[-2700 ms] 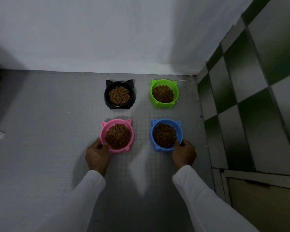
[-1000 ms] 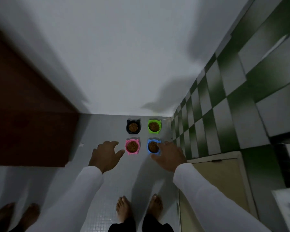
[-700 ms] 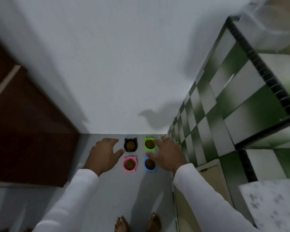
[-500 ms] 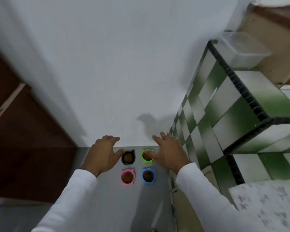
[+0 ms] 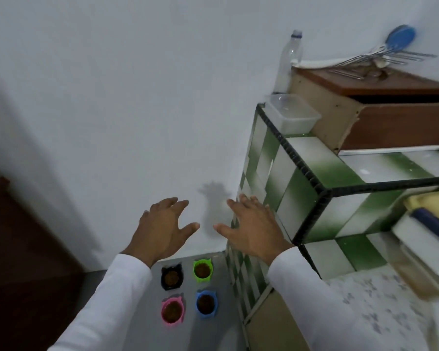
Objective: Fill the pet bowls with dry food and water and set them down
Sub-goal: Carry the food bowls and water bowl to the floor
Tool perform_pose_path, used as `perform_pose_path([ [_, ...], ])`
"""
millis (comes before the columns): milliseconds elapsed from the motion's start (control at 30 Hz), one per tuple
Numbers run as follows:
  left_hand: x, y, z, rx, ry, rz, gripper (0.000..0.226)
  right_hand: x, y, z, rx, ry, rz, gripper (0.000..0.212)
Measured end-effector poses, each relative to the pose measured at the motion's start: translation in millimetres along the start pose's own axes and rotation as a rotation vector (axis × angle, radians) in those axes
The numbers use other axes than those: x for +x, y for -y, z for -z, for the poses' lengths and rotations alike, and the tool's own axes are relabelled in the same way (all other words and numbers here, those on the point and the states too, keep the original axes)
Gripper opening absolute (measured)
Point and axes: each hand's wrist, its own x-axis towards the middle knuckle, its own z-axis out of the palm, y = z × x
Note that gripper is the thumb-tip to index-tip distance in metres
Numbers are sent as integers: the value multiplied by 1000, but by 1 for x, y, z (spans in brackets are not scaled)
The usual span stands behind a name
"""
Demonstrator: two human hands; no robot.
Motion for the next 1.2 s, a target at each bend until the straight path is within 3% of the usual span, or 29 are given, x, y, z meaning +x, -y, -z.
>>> perform_pose_path([
  [233, 11, -33, 1, 17, -2, -131, 77, -27, -23, 20, -2, -86, -79, 83],
  [633, 15, -82, -2, -5, 121, -499, 78, -112, -43, 33, -20, -241, -450, 85],
  [1200, -86, -175, -49, -32, 332, -955, 79, -314, -29, 5, 28, -350, -976, 84],
])
